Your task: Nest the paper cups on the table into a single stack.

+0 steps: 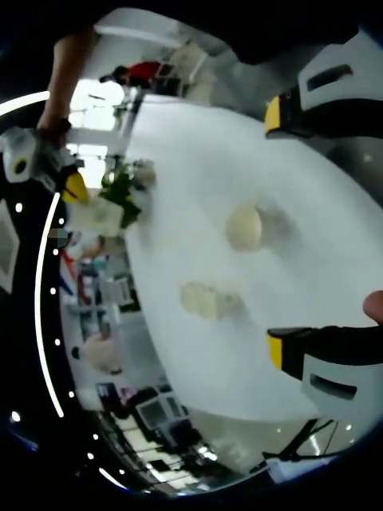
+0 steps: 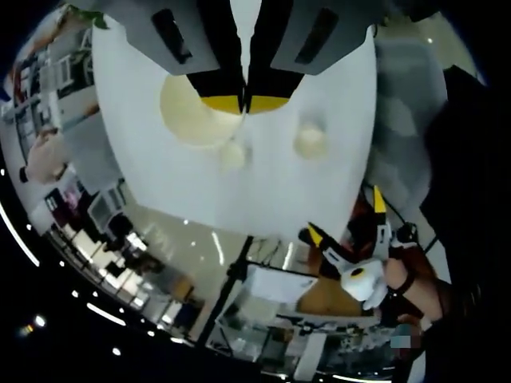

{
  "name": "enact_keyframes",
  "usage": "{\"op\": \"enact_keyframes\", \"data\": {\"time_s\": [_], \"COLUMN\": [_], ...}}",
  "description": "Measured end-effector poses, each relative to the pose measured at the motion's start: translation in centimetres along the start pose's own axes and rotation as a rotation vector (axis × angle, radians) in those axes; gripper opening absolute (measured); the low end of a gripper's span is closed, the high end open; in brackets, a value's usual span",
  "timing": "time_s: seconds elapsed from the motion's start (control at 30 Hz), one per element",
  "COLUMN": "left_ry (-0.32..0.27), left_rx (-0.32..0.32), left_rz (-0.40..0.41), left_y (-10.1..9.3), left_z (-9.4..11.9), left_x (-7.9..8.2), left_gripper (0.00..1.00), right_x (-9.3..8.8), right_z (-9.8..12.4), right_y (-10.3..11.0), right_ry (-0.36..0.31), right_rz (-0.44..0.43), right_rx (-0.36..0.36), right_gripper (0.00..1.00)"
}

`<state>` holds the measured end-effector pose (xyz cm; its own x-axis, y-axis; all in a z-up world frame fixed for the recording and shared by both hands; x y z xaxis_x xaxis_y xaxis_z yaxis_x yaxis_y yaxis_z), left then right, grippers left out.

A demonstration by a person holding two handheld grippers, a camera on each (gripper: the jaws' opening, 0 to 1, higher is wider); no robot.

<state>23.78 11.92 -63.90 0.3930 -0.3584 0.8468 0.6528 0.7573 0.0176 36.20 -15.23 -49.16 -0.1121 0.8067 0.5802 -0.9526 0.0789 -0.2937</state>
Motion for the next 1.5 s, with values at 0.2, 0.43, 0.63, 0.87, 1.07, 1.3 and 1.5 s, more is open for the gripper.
{"op": "enact_keyframes", "data": {"time_s": [0.2,0.43,0.63,0.87,1.07,1.3,1.5], "left_ry": [-0.007,-0.03,-0.025,-0.02,-0.015,-0.006,-0.006], "left_rx": [-0.011,0.002,0.0,0.011,0.018,0.018,0.012], "left_rz": [0.04,0.041,0.034,0.044,0.05,0.057,0.062], "left_y": [-0.1,0.1,0.0,0.1,0.1,-0.1,-0.2], "left_z": [-0.2,-0.2,-0.4,-0.2,0.0,0.1,0.4], "left_x": [-0.1,0.2,0.1,-0.3,-0.5,-0.7,-0.9], "left_gripper": [0.97,0.97,0.97,0.97,0.97,0.96,0.97], "right_x": [0.6,1.6,2.5,3.7,3.8,3.0,2.4], "right_z": [0.0,-1.0,-2.4,-4.5,-6.7,-9.2,-11.8], "right_y": [0.6,1.9,2.9,4.3,5.2,6.1,7.3], "right_ry": [-0.012,-0.024,-0.039,-0.057,-0.052,-0.042,-0.022], "right_rz": [-0.017,-0.013,-0.013,-0.006,-0.002,-0.016,-0.029], "right_rx": [0.005,0.04,0.084,0.142,0.195,0.239,0.284], "right_gripper": [0.0,0.0,0.0,0.0,0.0,0.0,0.0]}}
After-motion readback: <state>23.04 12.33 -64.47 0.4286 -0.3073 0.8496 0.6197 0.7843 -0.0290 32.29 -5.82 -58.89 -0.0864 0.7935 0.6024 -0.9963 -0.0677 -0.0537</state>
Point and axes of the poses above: the point that each gripper's makers call its tool centre point, and the gripper's own axes: z roughly backward along the fingers, y roughly to its left, x roughly out of its top, the point moved 9 cm from there along z, roughly backward along the fingers, and after that the axes turned 4 degrees about x, right-handed, at the moved point
